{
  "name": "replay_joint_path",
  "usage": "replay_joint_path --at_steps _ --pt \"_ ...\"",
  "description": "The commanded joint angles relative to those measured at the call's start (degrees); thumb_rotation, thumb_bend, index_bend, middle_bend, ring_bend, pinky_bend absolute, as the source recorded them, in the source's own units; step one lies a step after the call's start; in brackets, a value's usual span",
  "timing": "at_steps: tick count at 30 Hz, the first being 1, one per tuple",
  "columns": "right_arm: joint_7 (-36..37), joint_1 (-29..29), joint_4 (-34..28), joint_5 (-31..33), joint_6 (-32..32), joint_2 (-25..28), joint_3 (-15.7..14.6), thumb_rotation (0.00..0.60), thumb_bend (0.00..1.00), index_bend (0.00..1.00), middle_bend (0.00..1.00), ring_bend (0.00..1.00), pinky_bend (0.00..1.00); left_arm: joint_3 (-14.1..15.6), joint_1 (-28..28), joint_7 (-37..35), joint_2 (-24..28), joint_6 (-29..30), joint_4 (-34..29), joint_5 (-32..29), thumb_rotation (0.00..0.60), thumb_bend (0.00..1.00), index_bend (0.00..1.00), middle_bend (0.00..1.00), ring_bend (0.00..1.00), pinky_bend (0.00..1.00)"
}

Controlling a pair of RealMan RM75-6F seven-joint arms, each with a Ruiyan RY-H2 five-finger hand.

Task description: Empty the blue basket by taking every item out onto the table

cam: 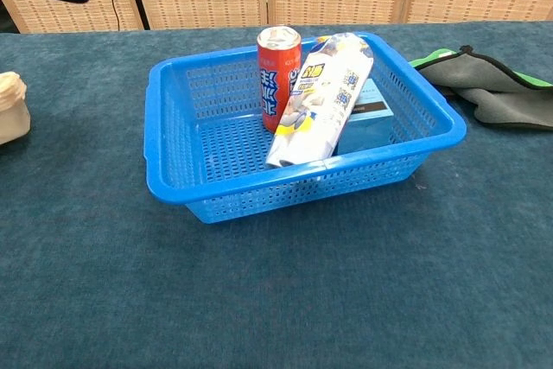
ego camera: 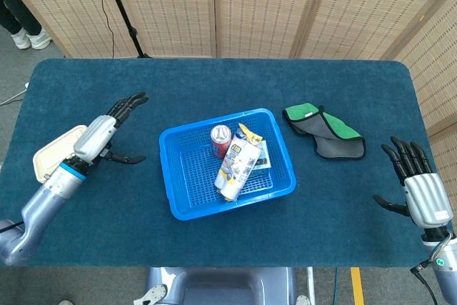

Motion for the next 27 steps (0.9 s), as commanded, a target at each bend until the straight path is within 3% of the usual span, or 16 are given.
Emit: replay_joint_path --at_steps 1,12,27 --pt "0.34 0.01 0.08 0.16 0.01 0.11 0.14 0.600 0.00 0.00 0.00 0.00 0.00 -0.04 -5.52 15.89 0.82 -8.65 -8.33 -6.69 0.600 0.12 0.00 0.00 0.00 0.00" --pt "1.56 0.50 0.64 1.53 -1.13 0.17 0.91 0.600 0.00 0.00 0.00 0.00 0.00 -1.94 -16.31 39.82 -10.60 -12.95 -4.46 -28.73 0.600 0.12 0.00 0.00 0.00 0.00" --pt "3.18 1.34 2.75 4.67 -4.18 -0.05 2.01 0.600 0.00 0.00 0.00 0.00 0.00 -2.14 -25.25 49.68 -22.37 -11.91 5.71 -42.50 0.600 0.12 0.00 0.00 0.00 0.00"
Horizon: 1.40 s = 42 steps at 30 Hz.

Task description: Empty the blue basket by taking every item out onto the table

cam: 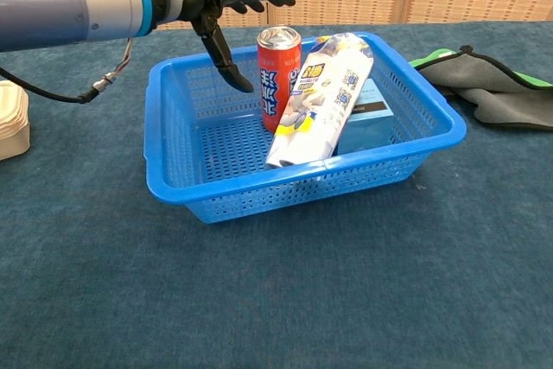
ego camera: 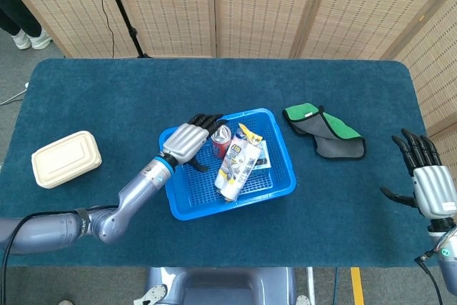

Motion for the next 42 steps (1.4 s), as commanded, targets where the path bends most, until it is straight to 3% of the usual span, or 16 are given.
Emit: replay_joint_path --at_steps 1,9,16,21,27,36,42 --pt "0.65 0.23 0.66 0.60 -0.75 -0.10 0.19 0.600 0.00 0.00 0.00 0.00 0.00 -0.11 -1.87 2.37 -2.96 1.62 2.74 -2.50 0.600 0.13 0.00 0.00 0.00 0.01" --pt "2.08 0.25 1.67 1.42 -1.24 0.00 0.57 0.600 0.00 0.00 0.00 0.00 0.00 -0.03 -3.50 6.66 -7.30 6.09 6.10 -5.13 0.600 0.20 0.00 0.00 0.01 0.20" --pt "2.52 0.42 1.95 2.03 -2.10 -0.01 0.70 0.600 0.00 0.00 0.00 0.00 0.00 -0.27 -4.35 8.39 -9.75 7.07 8.43 -6.02 0.600 0.24 0.11 0.00 0.10 0.25" --pt "2.50 0.48 2.04 2.23 -2.39 -0.04 0.75 0.600 0.00 0.00 0.00 0.00 0.00 -0.42 -4.58 8.92 -10.78 7.45 9.44 -6.08 0.600 0.31 0.22 0.10 0.18 0.32" --pt "2.55 0.52 2.17 2.45 -2.62 -0.04 0.84 0.600 0.00 0.00 0.00 0.00 0.00 -0.56 -4.37 9.09 -12.41 9.11 10.35 -4.67 0.600 0.44 0.42 0.28 0.32 0.42" --pt "2.03 0.41 1.96 2.74 -2.61 0.03 1.00 0.600 0.00 0.00 0.00 0.00 0.00 -1.15 -3.13 7.84 -13.66 11.16 10.91 -1.65 0.600 0.51 0.55 0.40 0.42 0.52" --pt "1.88 0.36 1.78 2.83 -2.63 0.10 1.05 0.600 0.00 0.00 0.00 0.00 0.00 -2.23 -2.02 6.22 -12.85 12.44 9.49 0.63 0.600 0.54 0.57 0.42 0.43 0.53"
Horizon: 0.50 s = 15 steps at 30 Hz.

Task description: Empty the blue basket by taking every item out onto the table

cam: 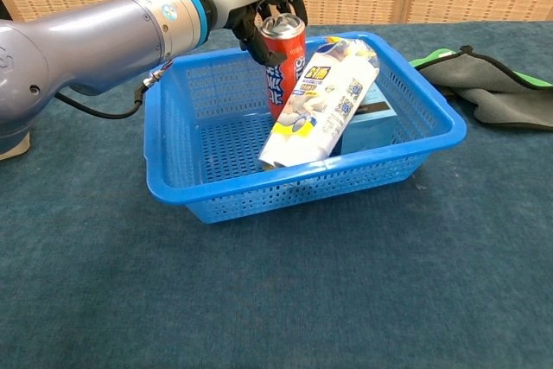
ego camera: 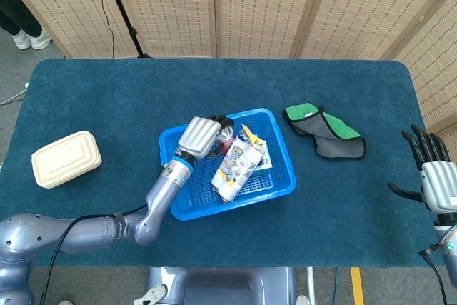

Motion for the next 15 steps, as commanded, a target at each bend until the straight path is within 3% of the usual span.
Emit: replay_joint_path --at_steps 1,6,10,15 --pt "-0.04 -0.02 -0.06 0.05 -0.06 0.04 0.00 0.600 0.00 0.00 0.00 0.00 0.00 -0.93 0.76 -0.95 1.34 0.94 -1.70 1.24 0.600 0.54 0.57 0.42 0.43 0.53" --pt "-0.23 -0.07 -0.22 0.09 -0.07 0.09 0.01 0.600 0.00 0.00 0.00 0.00 0.00 -2.72 2.32 -2.15 5.47 2.49 -6.38 2.76 0.600 0.54 0.57 0.42 0.43 0.53" --pt "-0.61 -0.10 -0.57 -0.06 -0.03 0.12 -0.07 0.600 0.00 0.00 0.00 0.00 0.00 -5.00 4.40 -2.91 11.68 4.21 -11.25 3.33 0.600 0.54 0.57 0.42 0.43 0.53" --pt "-1.33 0.05 -0.96 -0.32 -0.30 0.01 -0.25 0.600 0.00 0.00 0.00 0.00 0.00 -6.44 6.70 -4.34 17.47 4.29 -13.32 2.46 0.600 0.54 0.57 0.42 0.43 0.53"
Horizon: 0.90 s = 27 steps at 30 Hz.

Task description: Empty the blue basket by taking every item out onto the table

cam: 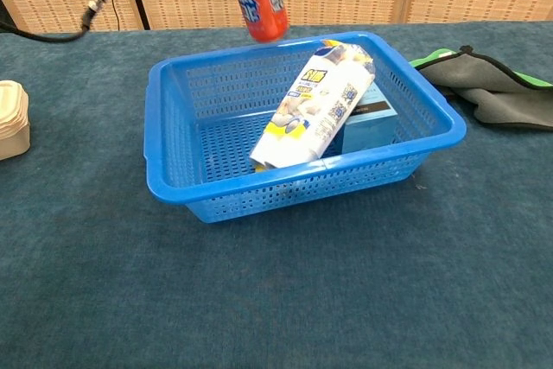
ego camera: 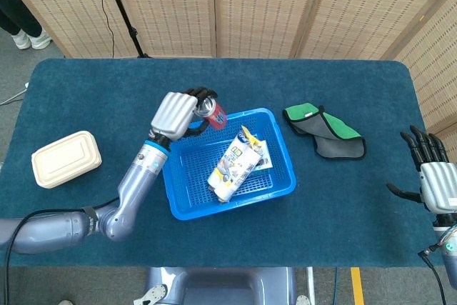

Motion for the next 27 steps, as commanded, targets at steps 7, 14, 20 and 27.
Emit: replay_joint_path --at_steps 7,14,20,27 --pt "-1.45 0.46 -0.57 -0.51 -0.79 -0.37 -0.43 0.600 0.00 0.00 0.00 0.00 0.00 -0.38 4.68 -5.30 6.36 -2.13 2.64 -1.89 0.600 0.54 0.57 0.42 0.43 0.53" --pt "-2.70 0.90 -0.80 -0.72 -1.85 -0.83 -0.91 0.600 0.00 0.00 0.00 0.00 0.00 2.49 7.24 -11.26 4.38 -6.30 11.03 -1.60 0.600 0.54 0.57 0.42 0.43 0.53" --pt "-3.28 1.07 -1.01 -1.03 -2.16 -1.00 -1.22 0.600 0.00 0.00 0.00 0.00 0.00 4.83 9.21 -14.99 1.94 -9.20 17.59 -0.66 0.600 0.54 0.57 0.42 0.43 0.53" --pt "-3.65 1.06 -1.17 -1.30 -2.10 -1.03 -1.46 0.600 0.00 0.00 0.00 0.00 0.00 5.82 11.11 -19.52 1.84 -14.00 20.51 -0.44 0.600 0.52 0.50 0.36 0.35 0.51"
